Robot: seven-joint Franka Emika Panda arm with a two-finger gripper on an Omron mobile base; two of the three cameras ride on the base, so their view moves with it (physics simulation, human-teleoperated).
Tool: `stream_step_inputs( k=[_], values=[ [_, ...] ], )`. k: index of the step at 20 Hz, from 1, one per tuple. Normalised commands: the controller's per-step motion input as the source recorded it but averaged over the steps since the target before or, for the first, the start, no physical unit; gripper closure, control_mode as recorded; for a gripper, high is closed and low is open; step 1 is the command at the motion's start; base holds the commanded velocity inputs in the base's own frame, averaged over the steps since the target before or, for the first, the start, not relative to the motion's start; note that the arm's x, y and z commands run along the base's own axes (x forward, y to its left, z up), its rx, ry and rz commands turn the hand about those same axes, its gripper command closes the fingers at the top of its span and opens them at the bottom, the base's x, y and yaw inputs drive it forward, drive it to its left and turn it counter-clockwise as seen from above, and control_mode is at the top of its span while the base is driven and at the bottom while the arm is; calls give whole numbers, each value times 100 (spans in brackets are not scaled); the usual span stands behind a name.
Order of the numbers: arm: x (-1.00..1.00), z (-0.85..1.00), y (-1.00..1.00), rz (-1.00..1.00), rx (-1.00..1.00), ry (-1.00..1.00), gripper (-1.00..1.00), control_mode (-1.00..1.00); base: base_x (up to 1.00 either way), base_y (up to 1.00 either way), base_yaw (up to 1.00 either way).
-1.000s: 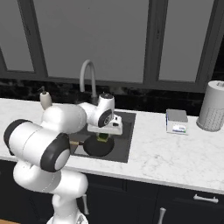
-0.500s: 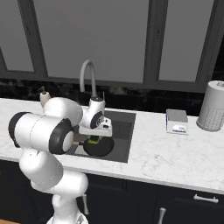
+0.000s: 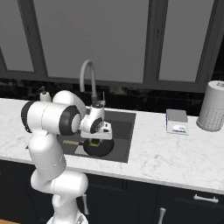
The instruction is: Pick the pan and sponge and place them into the sink. Then turn on the water.
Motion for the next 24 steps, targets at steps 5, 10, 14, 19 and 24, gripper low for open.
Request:
stream_step_inputs(
  k=[5,10,14,19,24],
  values=[
    [55,-35,0,0,0,0,100,-100,0,0,0],
    [59,-30,0,0,0,0,100,-100,0,0,0],
    [36,-39,-8,0,0,0,100,-100,0,0,0],
    [30,-43,-7,0,0,0,100,-100,0,0,0],
    [22,-44,-3,0,0,0,100,-100,0,0,0]
  ],
)
